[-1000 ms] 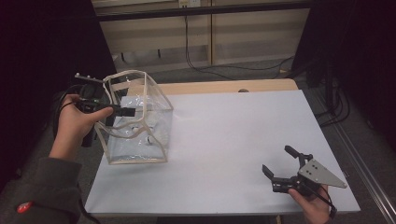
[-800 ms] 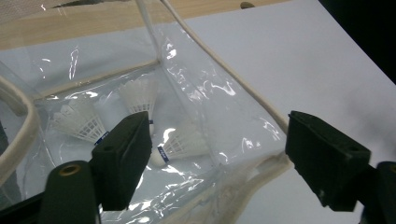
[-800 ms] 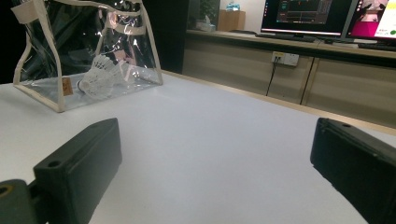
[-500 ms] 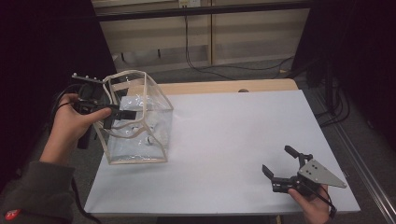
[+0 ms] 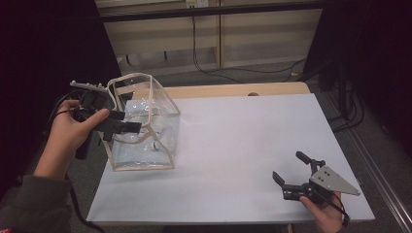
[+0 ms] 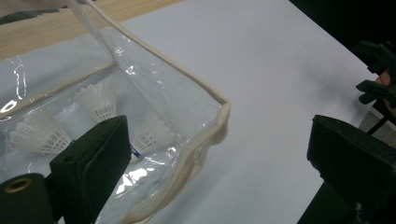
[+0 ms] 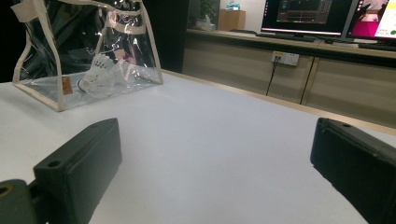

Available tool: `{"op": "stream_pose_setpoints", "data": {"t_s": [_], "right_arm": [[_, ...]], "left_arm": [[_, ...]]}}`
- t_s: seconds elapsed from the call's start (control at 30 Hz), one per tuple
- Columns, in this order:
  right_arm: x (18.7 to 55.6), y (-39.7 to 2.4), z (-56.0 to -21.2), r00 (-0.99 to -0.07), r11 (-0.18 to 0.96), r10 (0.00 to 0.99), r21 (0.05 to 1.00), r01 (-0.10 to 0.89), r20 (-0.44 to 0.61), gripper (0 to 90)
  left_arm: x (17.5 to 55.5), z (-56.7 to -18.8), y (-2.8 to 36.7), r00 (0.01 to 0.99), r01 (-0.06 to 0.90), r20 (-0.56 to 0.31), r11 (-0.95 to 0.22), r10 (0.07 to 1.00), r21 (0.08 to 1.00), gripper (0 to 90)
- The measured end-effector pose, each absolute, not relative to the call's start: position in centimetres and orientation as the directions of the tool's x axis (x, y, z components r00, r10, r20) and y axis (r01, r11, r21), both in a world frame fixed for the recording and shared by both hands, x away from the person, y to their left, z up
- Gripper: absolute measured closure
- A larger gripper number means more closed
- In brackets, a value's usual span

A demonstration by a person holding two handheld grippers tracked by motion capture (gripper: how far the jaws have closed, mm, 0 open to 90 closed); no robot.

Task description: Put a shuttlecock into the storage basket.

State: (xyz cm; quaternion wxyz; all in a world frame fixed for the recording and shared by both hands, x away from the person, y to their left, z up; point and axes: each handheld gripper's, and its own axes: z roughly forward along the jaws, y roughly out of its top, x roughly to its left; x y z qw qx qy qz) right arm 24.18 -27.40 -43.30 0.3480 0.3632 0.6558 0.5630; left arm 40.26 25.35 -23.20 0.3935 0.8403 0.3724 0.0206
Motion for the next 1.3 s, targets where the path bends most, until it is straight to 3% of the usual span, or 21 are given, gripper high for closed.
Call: {"op": "stream_pose_setpoints", "data": {"t_s": [1.3], "right_arm": [[24.0,-27.1,-43.0,-0.502,0.101,0.863,0.992,0.075,-0.05,2.1]], "left_arm": [[37.8,-25.0,24.6,0.782,0.572,-0.281,-0.464,0.556,0.676,5.3]]}}
